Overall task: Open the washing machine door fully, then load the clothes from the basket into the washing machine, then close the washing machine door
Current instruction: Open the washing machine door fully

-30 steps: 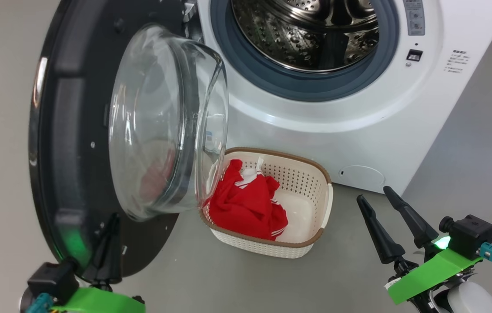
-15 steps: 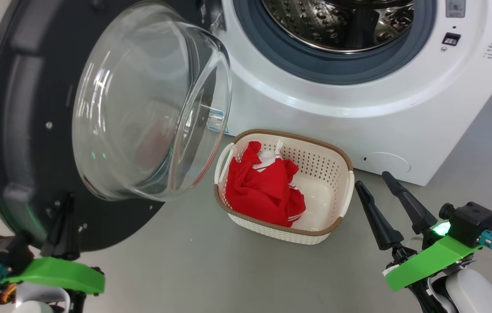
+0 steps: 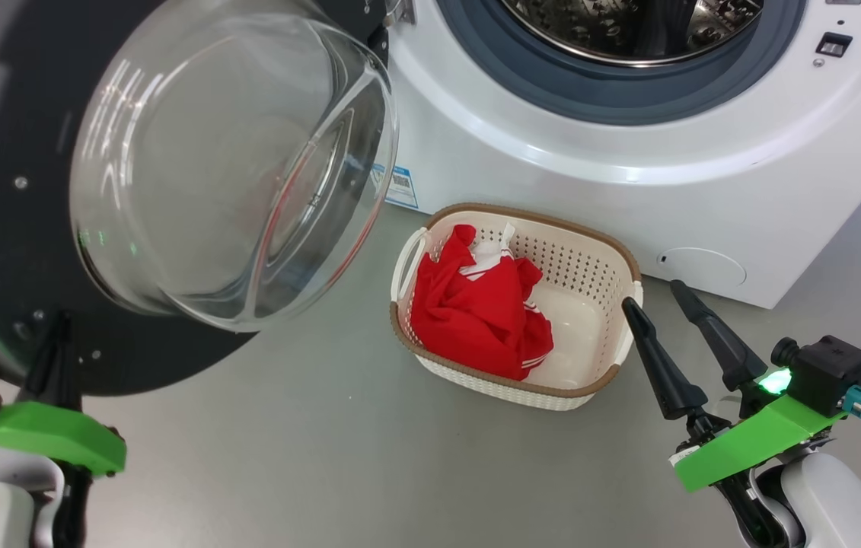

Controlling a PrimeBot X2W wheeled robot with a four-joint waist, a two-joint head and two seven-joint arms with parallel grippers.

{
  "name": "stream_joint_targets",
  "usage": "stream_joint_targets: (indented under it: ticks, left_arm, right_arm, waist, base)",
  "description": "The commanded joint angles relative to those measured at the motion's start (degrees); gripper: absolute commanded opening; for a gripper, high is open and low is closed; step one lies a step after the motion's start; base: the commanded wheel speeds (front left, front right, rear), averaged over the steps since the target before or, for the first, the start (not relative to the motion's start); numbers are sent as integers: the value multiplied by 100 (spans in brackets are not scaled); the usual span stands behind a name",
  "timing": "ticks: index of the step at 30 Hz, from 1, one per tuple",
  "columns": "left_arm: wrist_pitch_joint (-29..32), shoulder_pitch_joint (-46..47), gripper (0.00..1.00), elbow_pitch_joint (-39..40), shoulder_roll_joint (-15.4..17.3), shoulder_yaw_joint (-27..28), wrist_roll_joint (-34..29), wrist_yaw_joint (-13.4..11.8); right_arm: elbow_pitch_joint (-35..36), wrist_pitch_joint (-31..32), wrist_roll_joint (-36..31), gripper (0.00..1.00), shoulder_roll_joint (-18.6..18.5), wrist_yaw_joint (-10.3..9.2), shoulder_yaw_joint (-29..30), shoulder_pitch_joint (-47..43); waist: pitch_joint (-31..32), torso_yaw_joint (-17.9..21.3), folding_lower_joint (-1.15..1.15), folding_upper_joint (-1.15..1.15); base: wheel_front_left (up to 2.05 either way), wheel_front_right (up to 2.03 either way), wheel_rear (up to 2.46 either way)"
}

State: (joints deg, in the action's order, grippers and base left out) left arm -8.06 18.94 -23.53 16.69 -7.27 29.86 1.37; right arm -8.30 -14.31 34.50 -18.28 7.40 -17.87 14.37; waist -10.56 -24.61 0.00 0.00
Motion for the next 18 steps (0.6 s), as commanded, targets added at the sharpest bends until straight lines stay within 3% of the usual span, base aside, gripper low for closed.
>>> stream_joint_targets:
  ticks: [1,18]
  left_arm:
    - [26,387,0,-71,401,285,8,42]
    - [26,1552,0,-1432,684,116,-30,320]
  right_arm:
    - [140,-69,8,100,-36,9,-103,117]
    - [129,-69,7,100,-72,9,-81,308]
  waist:
    - [-63,-25,0,0]
    - [-372,-135,0,0]
  base:
    - [0,0,0]
    - [0,0,0]
